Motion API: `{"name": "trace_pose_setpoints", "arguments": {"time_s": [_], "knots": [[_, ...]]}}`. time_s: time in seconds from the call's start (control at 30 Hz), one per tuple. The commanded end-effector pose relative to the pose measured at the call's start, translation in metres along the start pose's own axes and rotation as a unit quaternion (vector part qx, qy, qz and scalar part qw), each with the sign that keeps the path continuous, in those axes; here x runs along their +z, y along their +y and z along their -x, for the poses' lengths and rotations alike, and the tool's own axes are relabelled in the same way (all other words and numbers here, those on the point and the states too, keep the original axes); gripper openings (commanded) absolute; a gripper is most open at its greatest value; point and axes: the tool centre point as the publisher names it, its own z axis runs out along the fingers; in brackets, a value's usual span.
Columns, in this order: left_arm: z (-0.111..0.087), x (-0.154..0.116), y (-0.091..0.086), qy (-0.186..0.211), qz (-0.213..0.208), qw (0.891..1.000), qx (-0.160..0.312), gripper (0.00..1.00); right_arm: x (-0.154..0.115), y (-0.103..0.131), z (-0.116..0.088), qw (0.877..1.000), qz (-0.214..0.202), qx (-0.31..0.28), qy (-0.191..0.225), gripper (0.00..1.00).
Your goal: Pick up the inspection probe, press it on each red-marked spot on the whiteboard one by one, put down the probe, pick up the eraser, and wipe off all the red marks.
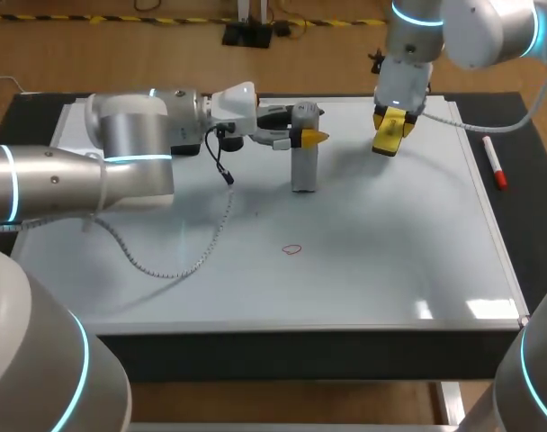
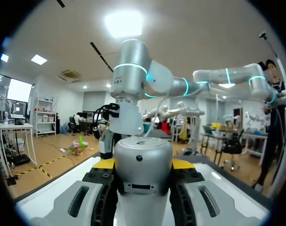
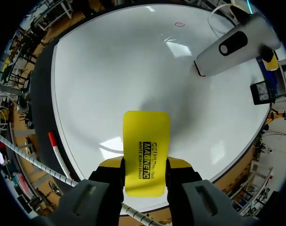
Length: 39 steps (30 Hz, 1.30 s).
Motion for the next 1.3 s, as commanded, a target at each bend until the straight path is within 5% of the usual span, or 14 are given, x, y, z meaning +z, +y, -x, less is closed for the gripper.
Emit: {"name": "trace_pose_setpoints", "arguments": {"time_s": [0.03,0.9,1.3], "knots": [[0.001,-0.001,0.001,0.004,0.001,1.0,0.0,0.0,-0.001,-0.001,0.0,1.0,-0.001,-0.001,0.002,0.0],[0.001,-0.002,0.002,0.01,0.003,1.0,0.004,0.0,-0.001,-0.001,0.0,1.0,-0.001,-0.001,0.002,0.0],[0.002,-0.024,-0.021,-0.014,0.004,1.0,0.005,0.0,-0.001,-0.001,0.0,1.0,-0.001,-0.001,0.002,0.0]]}}
